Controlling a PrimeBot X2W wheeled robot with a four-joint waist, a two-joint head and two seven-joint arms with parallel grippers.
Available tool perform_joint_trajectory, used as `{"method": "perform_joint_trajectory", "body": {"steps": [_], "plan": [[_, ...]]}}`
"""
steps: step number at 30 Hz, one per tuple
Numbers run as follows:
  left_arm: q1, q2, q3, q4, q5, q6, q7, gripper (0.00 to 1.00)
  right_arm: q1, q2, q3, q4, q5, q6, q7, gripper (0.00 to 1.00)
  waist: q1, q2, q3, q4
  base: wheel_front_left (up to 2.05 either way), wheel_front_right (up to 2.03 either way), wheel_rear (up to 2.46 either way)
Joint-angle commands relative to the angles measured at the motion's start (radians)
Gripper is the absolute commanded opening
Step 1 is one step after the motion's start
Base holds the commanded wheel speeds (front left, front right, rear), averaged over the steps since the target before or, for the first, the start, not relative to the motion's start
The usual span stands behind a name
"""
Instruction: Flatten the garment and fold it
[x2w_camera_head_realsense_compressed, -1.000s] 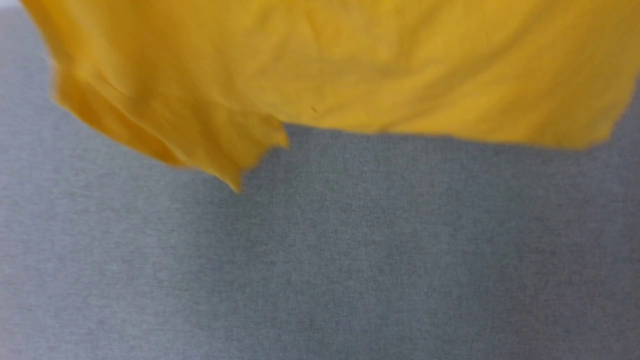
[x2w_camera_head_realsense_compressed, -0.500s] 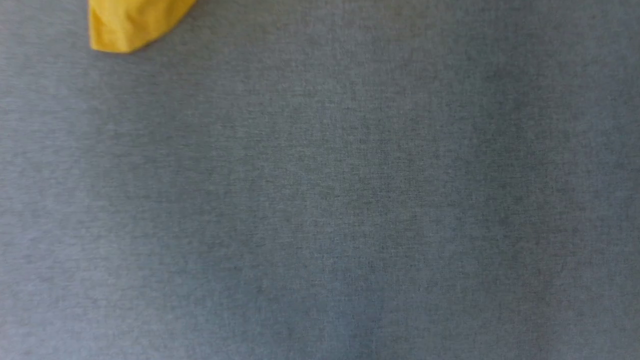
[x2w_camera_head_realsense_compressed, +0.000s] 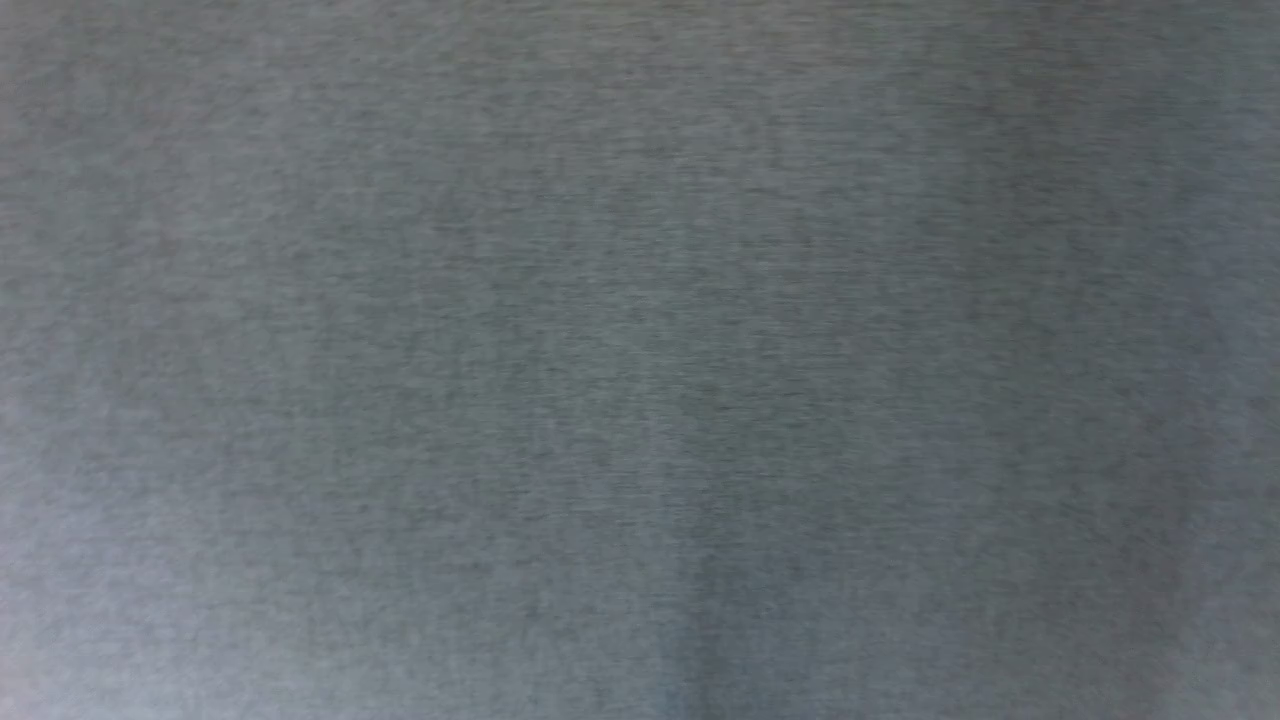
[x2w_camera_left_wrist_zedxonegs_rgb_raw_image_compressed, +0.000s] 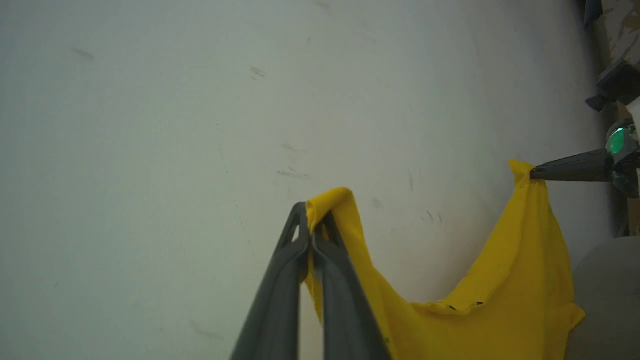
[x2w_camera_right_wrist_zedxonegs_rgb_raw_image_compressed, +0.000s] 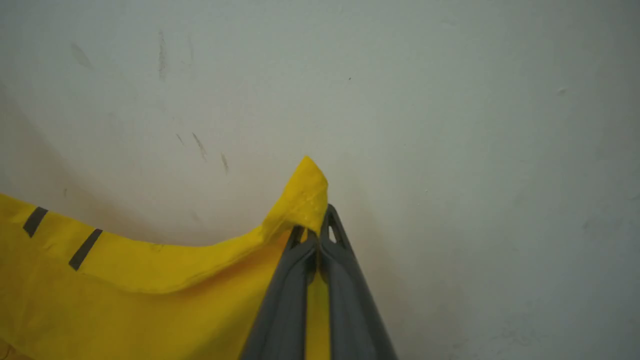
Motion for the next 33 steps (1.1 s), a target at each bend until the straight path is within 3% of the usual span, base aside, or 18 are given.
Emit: {"method": "perform_joint_trajectory", "body": {"steps": [1,8,16,20,26,29,33], "plan": [[0.055,0.014,0.016,-0.047,-0.033,0.016,-0.011,0.00,0.057,-0.024,-0.001,-0.058,0.036,-0.001,0.011,0.00,-0.0002,0.0000,-0.012,0.056,0.00,0.00,0.00],[0.391,0.081,0.053,-0.338,-0.251,0.108,0.019,0.00,0.388,-0.083,-0.083,-0.401,0.168,-0.001,0.127,0.00,-0.0002,0.0000,-0.099,0.099,0.00,0.00,0.00],[0.802,0.156,0.057,-0.608,-0.444,0.206,-0.034,0.00,0.806,0.019,-0.237,-0.667,0.232,-0.001,0.210,0.00,-0.0002,0.0000,-0.229,0.110,0.00,0.00,0.00],[1.008,0.186,0.009,-0.672,-0.503,0.233,-0.057,0.00,1.000,0.079,-0.294,-0.689,0.260,-0.001,0.218,0.00,-0.0002,0.0000,-0.293,0.113,0.00,0.00,0.00],[1.282,0.208,-0.120,-0.659,-0.581,0.262,-0.055,0.00,1.267,0.165,-0.337,-0.647,0.274,-0.001,0.219,0.00,-0.0002,0.0000,-0.364,0.121,0.00,0.00,0.00],[1.351,0.227,-0.169,-0.634,-0.608,0.273,-0.021,0.00,1.339,0.163,-0.329,-0.619,0.268,-0.001,0.217,0.00,-0.0002,0.0000,-0.379,0.126,0.00,0.00,0.00],[1.464,0.271,-0.279,-0.574,-0.674,0.308,0.108,0.00,1.450,0.141,-0.293,-0.536,0.283,-0.001,0.215,0.00,-0.0002,0.0000,-0.416,0.136,0.00,0.00,0.00]]}}
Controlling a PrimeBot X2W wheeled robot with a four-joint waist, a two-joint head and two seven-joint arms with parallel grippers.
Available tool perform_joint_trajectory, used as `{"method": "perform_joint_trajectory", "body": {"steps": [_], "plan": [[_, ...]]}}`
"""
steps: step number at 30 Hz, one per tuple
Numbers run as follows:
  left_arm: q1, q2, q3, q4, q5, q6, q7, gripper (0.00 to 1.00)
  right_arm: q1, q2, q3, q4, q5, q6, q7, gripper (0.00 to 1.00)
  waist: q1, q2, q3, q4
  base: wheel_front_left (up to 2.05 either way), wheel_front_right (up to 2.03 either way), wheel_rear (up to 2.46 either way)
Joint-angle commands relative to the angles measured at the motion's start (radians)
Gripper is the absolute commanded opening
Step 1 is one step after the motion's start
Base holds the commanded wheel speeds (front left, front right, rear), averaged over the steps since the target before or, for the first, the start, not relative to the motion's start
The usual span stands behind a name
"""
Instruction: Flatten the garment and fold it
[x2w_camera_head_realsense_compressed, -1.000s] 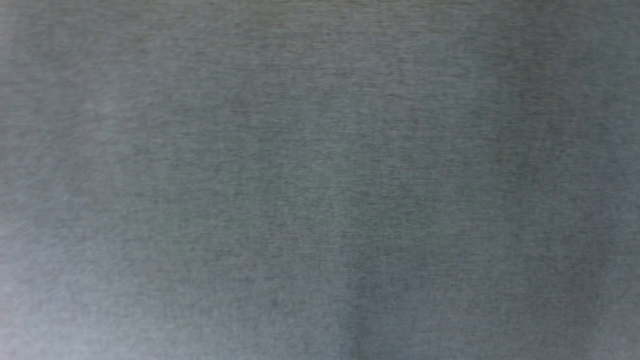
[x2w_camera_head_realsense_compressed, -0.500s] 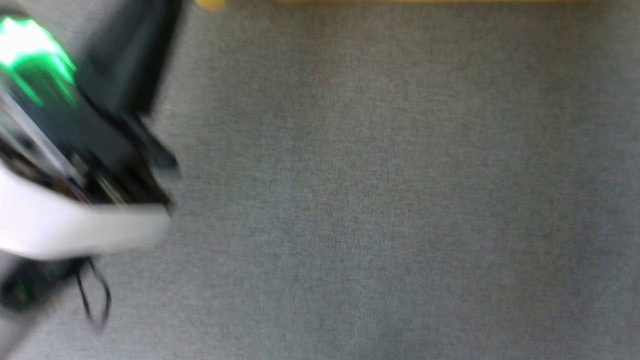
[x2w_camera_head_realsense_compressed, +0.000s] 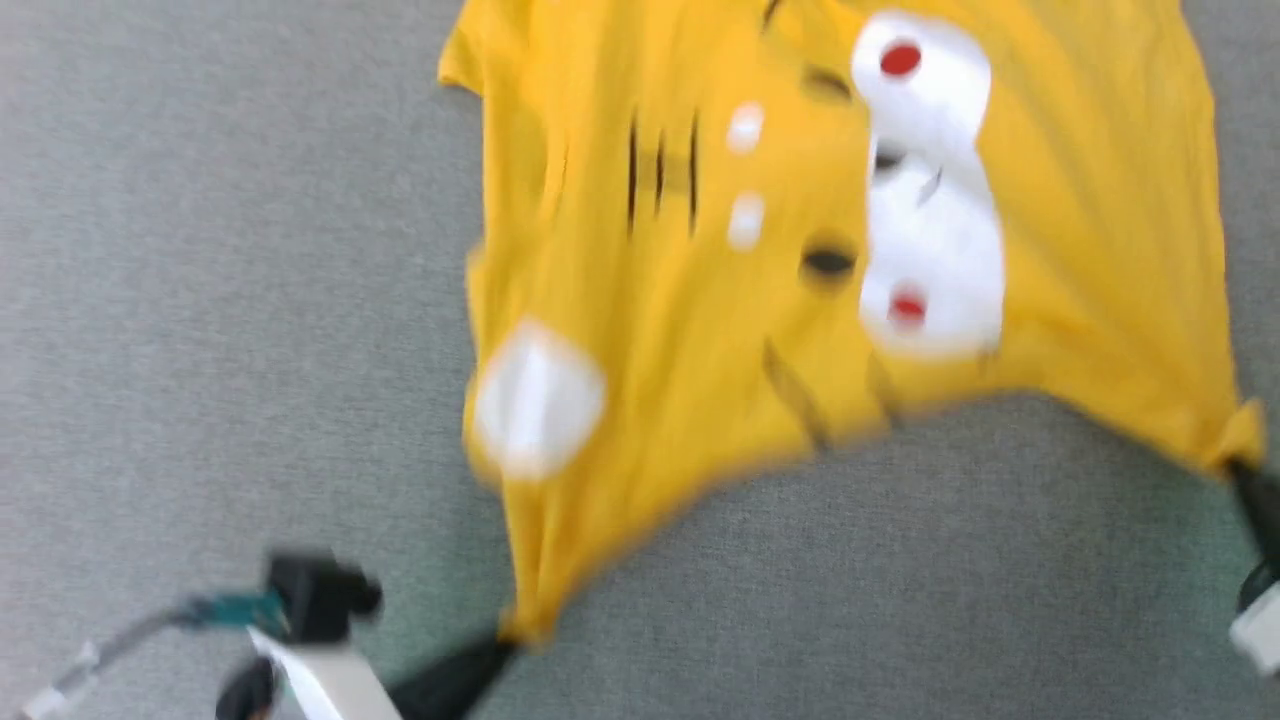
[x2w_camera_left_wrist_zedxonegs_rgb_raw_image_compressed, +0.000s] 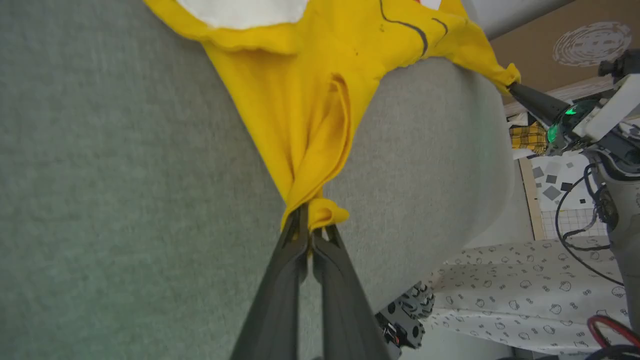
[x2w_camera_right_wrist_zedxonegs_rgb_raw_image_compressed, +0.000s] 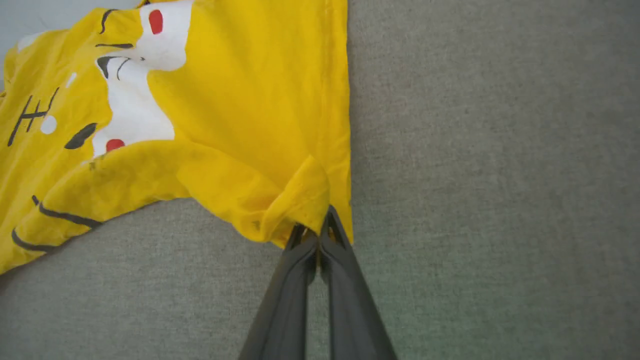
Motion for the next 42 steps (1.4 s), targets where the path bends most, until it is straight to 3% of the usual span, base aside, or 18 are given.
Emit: {"method": "perform_joint_trajectory", "body": {"steps": [1,8,13,20,26,32,42], "plan": [[0.023,0.008,-0.017,0.009,-0.014,0.007,0.021,0.00,0.019,-0.011,0.008,0.015,0.009,-0.001,0.001,0.00,0.0002,0.0000,-0.041,0.016,0.00,0.00,0.00],[0.124,-0.017,-0.112,0.118,-0.094,0.044,0.117,0.00,0.162,-0.107,0.106,0.136,0.027,-0.001,0.040,0.00,0.0002,0.0000,-0.101,0.033,0.00,0.00,0.00],[0.171,-0.046,-0.122,0.167,-0.137,0.029,0.101,0.00,0.244,-0.129,0.111,0.195,0.079,-0.001,0.166,0.00,0.0002,0.0000,-0.129,0.040,0.00,0.00,0.00],[0.236,0.005,-0.099,0.160,-0.189,0.003,0.052,0.00,0.349,-0.092,0.024,0.159,0.130,-0.001,0.430,0.00,0.0002,0.0000,-0.174,0.038,0.00,0.00,0.00],[0.284,0.044,-0.074,0.124,-0.215,-0.023,-0.011,0.00,0.391,-0.031,-0.069,0.069,0.135,-0.001,0.560,0.00,0.0002,0.0000,-0.203,0.032,0.00,0.00,0.00],[0.278,0.083,-0.019,0.063,-0.167,0.000,-0.112,0.00,0.352,-0.007,-0.101,-0.005,0.116,-0.001,0.501,0.00,0.0002,0.0000,-0.218,0.032,0.00,0.00,0.00],[0.158,0.111,0.107,-0.048,0.003,0.055,-0.215,0.00,0.253,-0.056,-0.097,-0.047,0.109,-0.001,0.279,0.00,0.0002,0.0000,-0.167,0.025,0.00,0.00,0.00]]}}
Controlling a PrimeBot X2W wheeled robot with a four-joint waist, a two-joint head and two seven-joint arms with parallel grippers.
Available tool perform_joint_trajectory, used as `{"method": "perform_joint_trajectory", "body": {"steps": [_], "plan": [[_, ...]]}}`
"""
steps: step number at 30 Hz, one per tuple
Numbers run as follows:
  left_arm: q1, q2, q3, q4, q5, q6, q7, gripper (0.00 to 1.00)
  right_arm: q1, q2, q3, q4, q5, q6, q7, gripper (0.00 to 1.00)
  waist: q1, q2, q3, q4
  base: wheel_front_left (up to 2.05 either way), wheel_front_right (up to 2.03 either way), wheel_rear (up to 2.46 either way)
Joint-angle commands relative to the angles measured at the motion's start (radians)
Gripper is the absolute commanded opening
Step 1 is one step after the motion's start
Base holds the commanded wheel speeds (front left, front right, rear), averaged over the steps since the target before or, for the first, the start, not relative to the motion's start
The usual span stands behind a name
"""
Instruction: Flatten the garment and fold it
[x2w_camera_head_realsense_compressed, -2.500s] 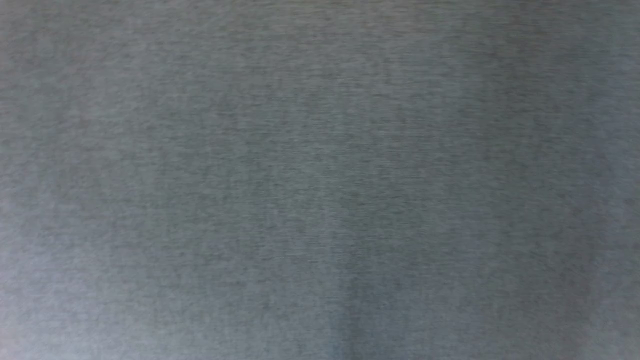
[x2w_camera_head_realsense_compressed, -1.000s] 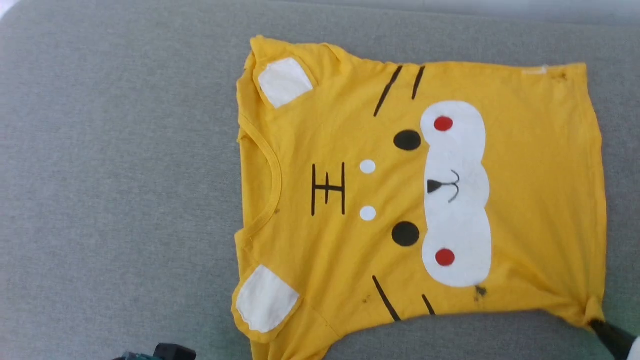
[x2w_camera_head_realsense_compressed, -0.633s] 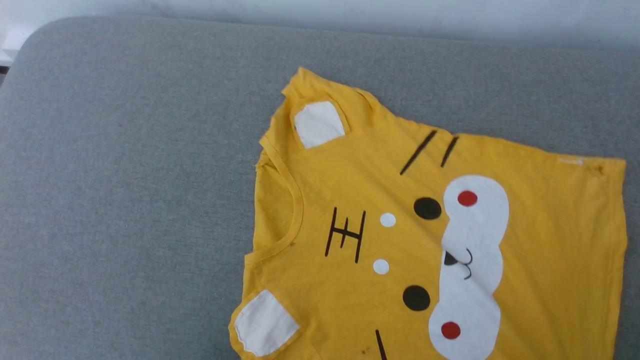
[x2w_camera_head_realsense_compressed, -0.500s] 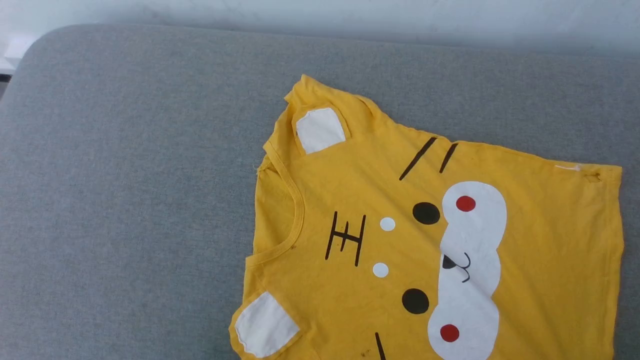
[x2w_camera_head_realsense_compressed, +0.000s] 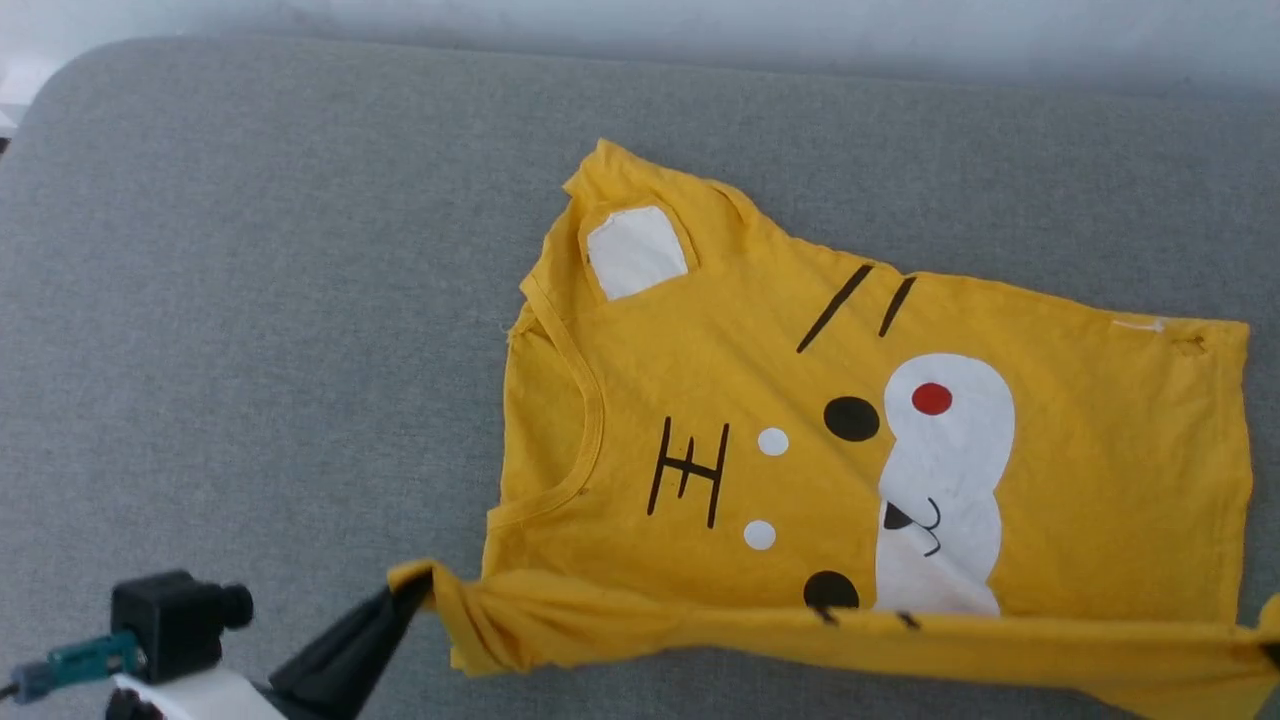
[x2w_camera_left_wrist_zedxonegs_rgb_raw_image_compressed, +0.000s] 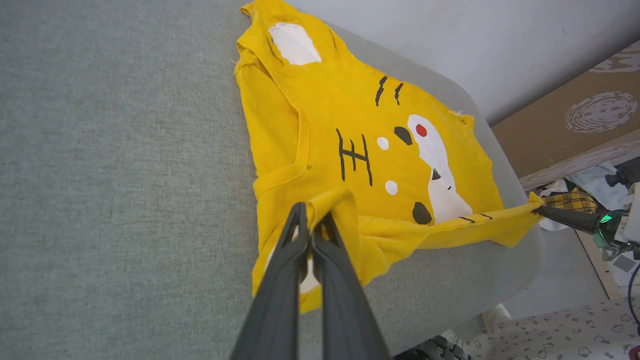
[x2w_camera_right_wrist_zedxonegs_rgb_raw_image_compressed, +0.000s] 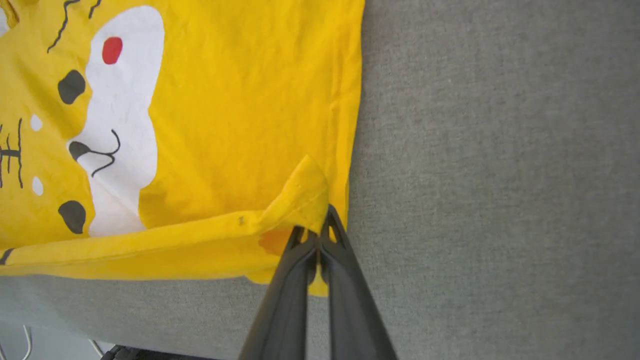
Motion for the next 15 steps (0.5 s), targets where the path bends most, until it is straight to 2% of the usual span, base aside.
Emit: {"method": "perform_joint_trajectory", "body": {"steps": [1,6,11,15], "plan": [[-0.030,0.001,0.018,-0.003,0.023,0.009,-0.009,0.00,-0.025,-0.007,-0.002,-0.007,-0.009,-0.002,-0.031,0.00,0.0000,0.0000,0.030,-0.005,0.00,0.00,0.00],[-0.106,-0.028,0.070,0.019,0.104,0.024,-0.020,0.00,-0.088,-0.036,0.002,0.010,-0.046,-0.002,-0.152,0.00,0.0000,0.0000,0.095,-0.016,0.00,0.00,0.00],[-0.176,-0.101,0.104,0.061,0.167,0.005,-0.027,0.00,-0.161,-0.060,0.035,0.057,-0.081,-0.002,-0.251,0.00,0.0000,0.0000,0.160,-0.033,0.00,0.00,0.00],[-0.221,-0.160,0.094,0.133,0.203,-0.026,-0.027,0.00,-0.208,-0.085,0.085,0.109,-0.103,-0.002,-0.274,0.00,0.0000,0.0000,0.201,-0.043,0.00,0.00,0.00]]}}
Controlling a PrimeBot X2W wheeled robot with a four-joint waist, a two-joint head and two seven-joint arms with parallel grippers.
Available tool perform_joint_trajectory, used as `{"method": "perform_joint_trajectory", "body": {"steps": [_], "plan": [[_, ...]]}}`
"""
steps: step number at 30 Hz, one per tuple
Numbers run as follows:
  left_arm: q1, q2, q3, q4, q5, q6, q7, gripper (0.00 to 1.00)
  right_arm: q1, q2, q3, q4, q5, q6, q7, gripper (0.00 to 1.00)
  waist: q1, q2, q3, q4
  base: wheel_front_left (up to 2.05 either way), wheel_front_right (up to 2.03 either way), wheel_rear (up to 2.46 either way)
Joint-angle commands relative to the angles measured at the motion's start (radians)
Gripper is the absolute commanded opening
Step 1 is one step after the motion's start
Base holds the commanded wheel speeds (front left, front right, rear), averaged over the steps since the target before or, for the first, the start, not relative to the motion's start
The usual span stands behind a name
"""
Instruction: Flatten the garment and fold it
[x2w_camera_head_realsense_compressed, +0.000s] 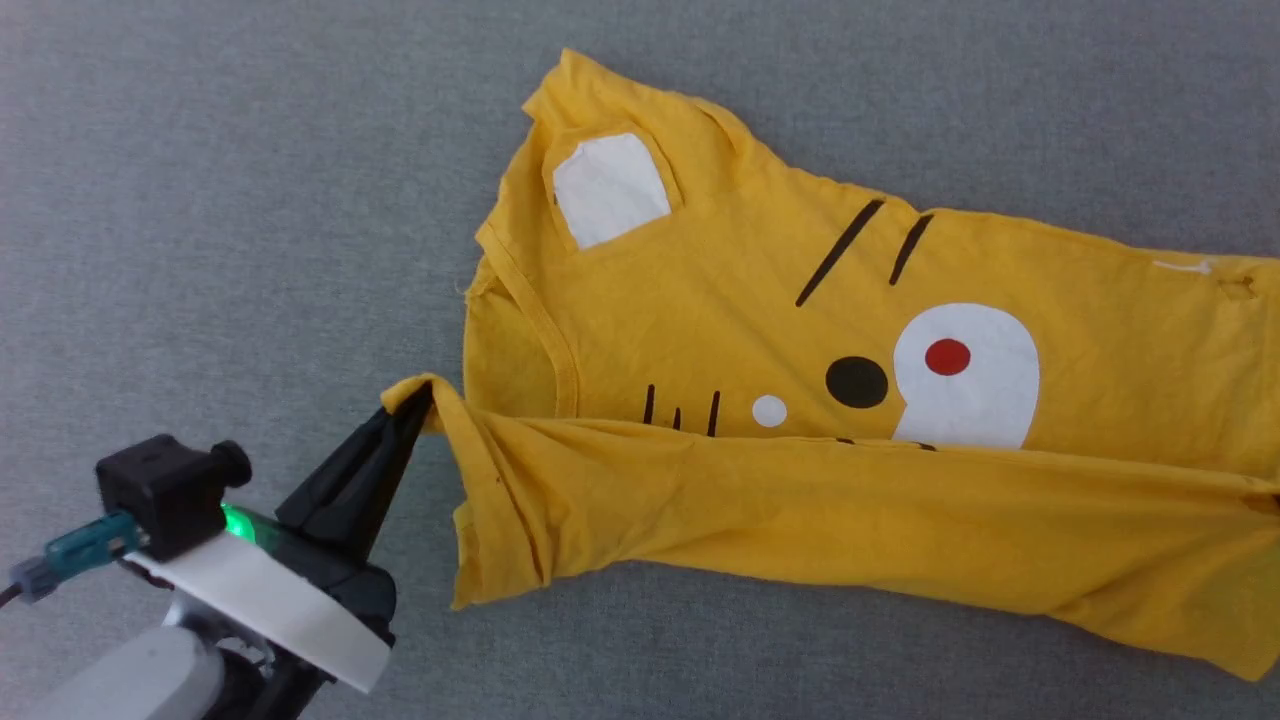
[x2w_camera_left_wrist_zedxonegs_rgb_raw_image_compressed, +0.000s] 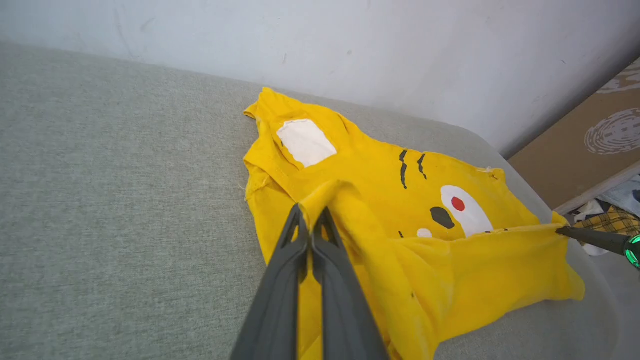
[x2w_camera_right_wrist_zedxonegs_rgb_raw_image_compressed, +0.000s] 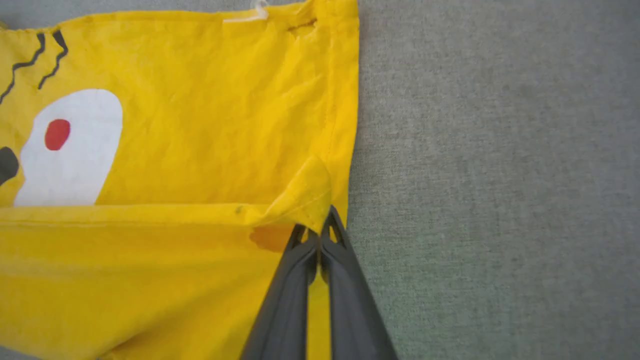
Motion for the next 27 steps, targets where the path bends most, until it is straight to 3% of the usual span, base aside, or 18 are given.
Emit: {"method": "perform_joint_trajectory", "body": {"steps": [1,10,12,13,14,15,16,18,21,24,25,27], "plan": [[-0.024,-0.019,-0.011,0.033,0.014,-0.015,0.003,0.00,-0.028,-0.008,0.018,0.020,-0.008,-0.002,-0.006,0.00,-0.0003,0.0000,0.049,-0.019,0.00,0.00,0.00],[-0.114,-0.153,-0.054,0.259,0.023,-0.058,0.025,0.00,-0.104,-0.042,0.091,0.122,-0.011,-0.002,-0.027,0.00,-0.0003,0.0000,0.085,-0.014,0.00,0.00,0.00],[-0.121,-0.174,-0.059,0.293,0.012,-0.066,0.032,0.10,-0.110,-0.045,0.101,0.138,-0.004,-0.002,-0.027,0.01,-0.0003,0.0000,0.086,-0.011,0.00,0.00,0.00],[-0.123,-0.183,-0.060,0.307,0.004,-0.070,0.034,0.14,-0.112,-0.046,0.106,0.145,0.001,-0.002,-0.027,0.10,-0.0003,0.0000,0.086,-0.010,0.00,0.00,0.00],[-0.125,-0.191,-0.060,0.318,-0.004,-0.075,0.037,0.20,-0.114,-0.047,0.110,0.151,0.006,-0.002,-0.026,0.34,-0.0003,0.0000,0.085,-0.009,0.00,0.00,0.00],[-0.125,-0.191,-0.060,0.318,-0.004,-0.075,0.037,0.20,-0.114,-0.047,0.110,0.151,0.006,-0.002,-0.026,0.34,-0.0003,0.0000,0.085,-0.009,0.00,0.00,0.00],[-0.127,-0.197,-0.062,0.328,-0.008,-0.079,0.040,0.27,-0.114,-0.048,0.113,0.156,0.009,-0.002,-0.025,0.96,-0.0003,0.0000,0.083,-0.008,0.00,0.00,0.00],[-0.127,-0.209,-0.065,0.341,-0.018,-0.086,0.043,0.41,-0.116,-0.047,0.120,0.161,0.021,-0.002,-0.026,1.00,-0.0003,0.0000,0.075,-0.007,0.00,0.00,0.00],[-0.119,-0.218,-0.065,0.344,-0.035,-0.090,0.045,0.49,-0.109,-0.045,0.120,0.158,0.035,-0.002,-0.027,1.00,-0.0003,0.0000,0.056,-0.008,0.00,0.00,0.00],[-0.100,-0.214,-0.067,0.328,-0.043,-0.087,0.045,0.93,-0.088,-0.041,0.107,0.132,0.048,-0.002,-0.021,1.00,-0.0003,0.0000,0.030,-0.008,0.00,0.00,0.00],[-0.091,-0.210,-0.065,0.320,-0.045,-0.085,0.042,1.00,-0.079,-0.038,0.100,0.117,0.052,-0.002,-0.021,1.00,-0.0003,0.0000,0.020,-0.007,0.00,0.00,0.00],[-0.070,-0.202,-0.058,0.302,-0.047,-0.075,0.034,1.00,-0.057,-0.029,0.085,0.083,0.060,-0.002,-0.017,1.00,-0.0003,0.0000,0.000,-0.007,0.00,0.00,0.00]]}}
